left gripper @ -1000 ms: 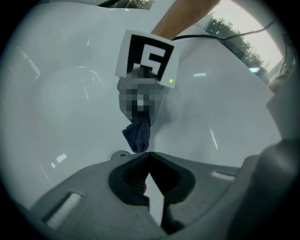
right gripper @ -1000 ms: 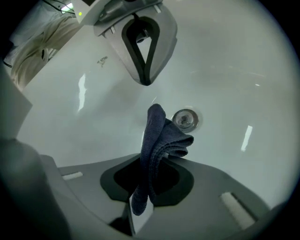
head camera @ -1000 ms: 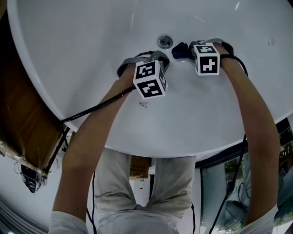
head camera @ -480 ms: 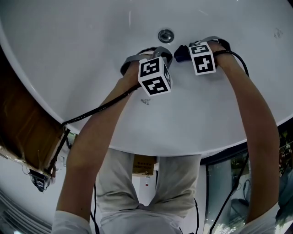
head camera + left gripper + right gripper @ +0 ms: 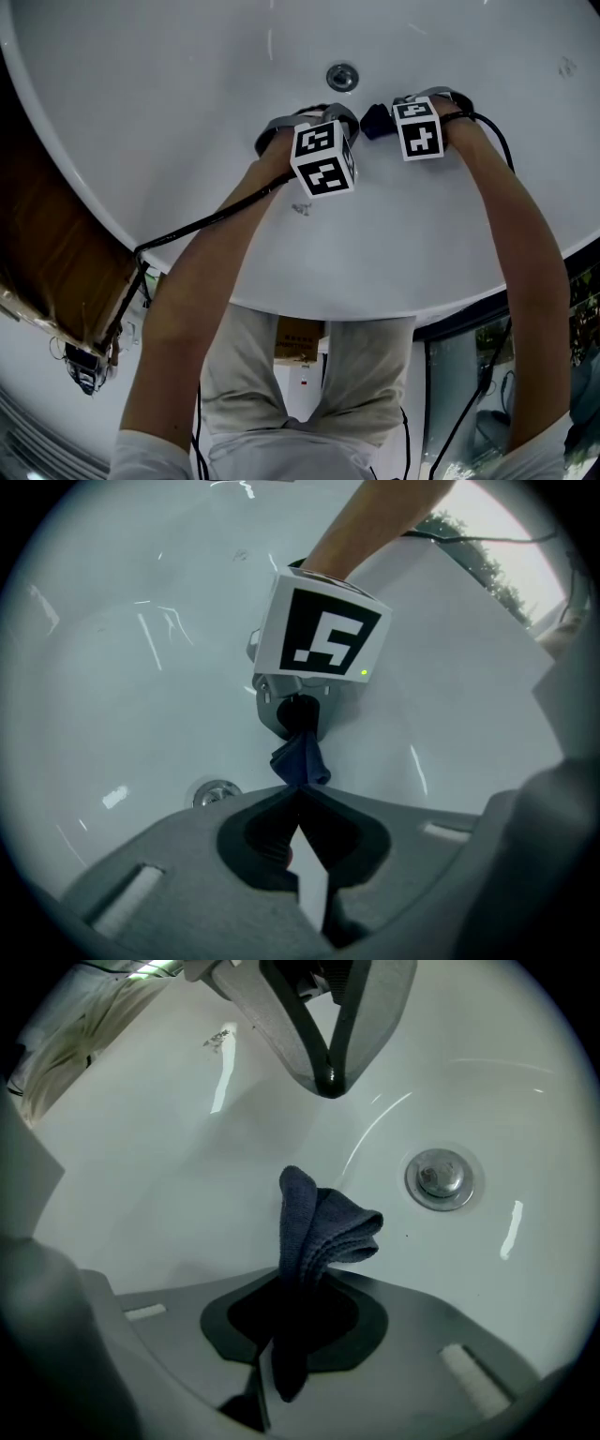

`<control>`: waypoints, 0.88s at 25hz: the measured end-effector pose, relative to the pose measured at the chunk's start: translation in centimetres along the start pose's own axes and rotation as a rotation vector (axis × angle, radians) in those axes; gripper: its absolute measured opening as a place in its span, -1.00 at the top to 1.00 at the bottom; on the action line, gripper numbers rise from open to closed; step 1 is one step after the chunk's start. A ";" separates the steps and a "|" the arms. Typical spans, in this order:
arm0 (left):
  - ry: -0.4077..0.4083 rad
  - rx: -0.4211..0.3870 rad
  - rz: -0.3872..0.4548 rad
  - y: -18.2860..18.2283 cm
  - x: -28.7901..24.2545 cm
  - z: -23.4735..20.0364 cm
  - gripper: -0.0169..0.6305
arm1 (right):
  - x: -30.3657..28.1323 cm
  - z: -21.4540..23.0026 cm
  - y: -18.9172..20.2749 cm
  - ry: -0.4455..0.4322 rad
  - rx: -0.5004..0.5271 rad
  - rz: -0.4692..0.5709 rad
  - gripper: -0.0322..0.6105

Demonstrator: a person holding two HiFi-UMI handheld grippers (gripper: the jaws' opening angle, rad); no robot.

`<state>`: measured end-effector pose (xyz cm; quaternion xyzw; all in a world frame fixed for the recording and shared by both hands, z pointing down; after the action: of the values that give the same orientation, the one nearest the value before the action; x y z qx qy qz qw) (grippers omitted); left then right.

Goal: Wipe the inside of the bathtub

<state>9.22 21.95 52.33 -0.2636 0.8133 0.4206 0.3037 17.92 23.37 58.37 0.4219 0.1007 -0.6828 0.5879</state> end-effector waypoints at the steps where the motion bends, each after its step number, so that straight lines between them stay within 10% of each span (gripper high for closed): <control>1: 0.003 -0.008 -0.005 0.1 0.1 0.2 0.95 | 0.0 -0.2 -0.2 -0.006 0.005 -0.002 0.73; 22: 0.043 -0.021 -0.026 -0.6 3.1 3.3 0.95 | 1.8 -6.7 -3.7 -0.062 0.016 0.032 0.73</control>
<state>8.46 23.91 48.30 -0.2864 0.8116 0.4194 0.2888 17.78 27.43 51.61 0.4070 0.0701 -0.6869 0.5981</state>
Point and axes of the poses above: the fingertips, and each gripper's own axes: x backward along the fingers, z to its right, y out of its underside, the point moved 3 cm from there along x, backward along the fingers, and after that the axes turned 10 degrees about z, right-handed, at the moved point
